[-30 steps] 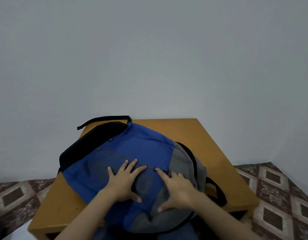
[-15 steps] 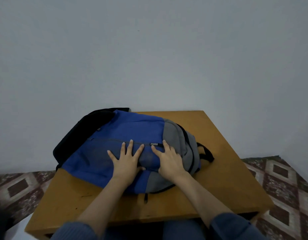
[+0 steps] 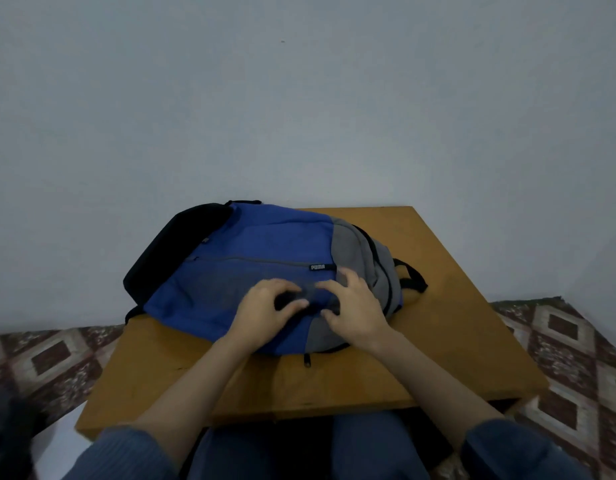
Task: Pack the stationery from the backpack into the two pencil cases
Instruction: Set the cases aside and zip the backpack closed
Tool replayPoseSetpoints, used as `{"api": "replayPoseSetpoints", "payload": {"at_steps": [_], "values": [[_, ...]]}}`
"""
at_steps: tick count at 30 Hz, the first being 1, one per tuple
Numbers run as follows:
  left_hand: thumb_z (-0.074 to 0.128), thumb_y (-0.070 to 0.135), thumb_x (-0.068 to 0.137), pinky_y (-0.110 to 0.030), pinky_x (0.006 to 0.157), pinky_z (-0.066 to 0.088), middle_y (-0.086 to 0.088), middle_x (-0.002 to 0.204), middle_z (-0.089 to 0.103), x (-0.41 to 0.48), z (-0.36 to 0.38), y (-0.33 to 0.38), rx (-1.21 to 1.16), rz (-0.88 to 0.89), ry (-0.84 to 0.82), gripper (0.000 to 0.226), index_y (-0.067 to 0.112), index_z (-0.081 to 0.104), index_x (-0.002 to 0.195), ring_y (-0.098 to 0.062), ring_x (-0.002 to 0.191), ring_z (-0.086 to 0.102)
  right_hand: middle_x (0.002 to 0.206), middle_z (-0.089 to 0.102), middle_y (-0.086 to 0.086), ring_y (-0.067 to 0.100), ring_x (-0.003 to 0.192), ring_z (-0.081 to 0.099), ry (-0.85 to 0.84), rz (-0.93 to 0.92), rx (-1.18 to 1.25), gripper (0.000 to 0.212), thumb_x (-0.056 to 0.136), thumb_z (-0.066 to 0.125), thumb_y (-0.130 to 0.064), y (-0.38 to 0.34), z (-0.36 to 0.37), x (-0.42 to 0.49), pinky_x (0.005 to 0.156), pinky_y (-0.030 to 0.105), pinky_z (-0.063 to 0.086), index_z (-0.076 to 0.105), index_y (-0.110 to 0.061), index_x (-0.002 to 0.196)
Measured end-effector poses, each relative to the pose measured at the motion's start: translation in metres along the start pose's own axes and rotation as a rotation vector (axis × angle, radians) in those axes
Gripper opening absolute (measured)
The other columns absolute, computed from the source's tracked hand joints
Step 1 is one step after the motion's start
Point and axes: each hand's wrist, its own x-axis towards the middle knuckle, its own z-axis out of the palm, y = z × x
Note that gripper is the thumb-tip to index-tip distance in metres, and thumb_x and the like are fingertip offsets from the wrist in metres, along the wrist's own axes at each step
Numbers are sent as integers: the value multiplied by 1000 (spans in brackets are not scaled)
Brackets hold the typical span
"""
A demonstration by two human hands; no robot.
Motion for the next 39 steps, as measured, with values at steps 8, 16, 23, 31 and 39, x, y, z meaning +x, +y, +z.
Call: {"api": "replayPoseSetpoints", "payload": {"at_steps": [8,16,23,31,39], "values": [[64,40,83,-24,99,31,11,128,52,-51,23,-11,270,73,-118,48,23,54,127,-11,118,44,94,67,5,20,96,58,-120,101,-101,28,89,54,-39,-10,35,-49,71,28,41,62,-13,80],[53,30,93,-26,68,42,0,88,70,-43,7,3,81,-61,44,24,15,72,92,-13,80,58,58,46,-10,7,55,45,-8,230,124,39,83,61,-49,-27,49,-33,44,21,27,49,-23,57],[57,12,89,-28,89,45,1,109,65,-40,-1,-3,63,-107,-35,26,16,64,114,-16,102,56,64,41,-9,6,57,39,125,125,199,34,90,51,-22,-32,50,-28,49,18,28,35,-23,60],[57,30,89,-27,80,36,3,105,60,-43,12,11,309,-106,66,22,19,61,107,-17,102,52,104,51,4,21,87,54,128,22,86,19,101,32,-25,-30,39,-40,68,23,30,48,-14,100],[47,17,92,-29,89,33,7,116,57,-33,-33,-31,583,-168,104,31,26,54,121,-15,111,50,60,35,-4,0,45,19,627,98,68,27,87,47,-12,66,5,-35,40,15,13,34,-17,65]]}}
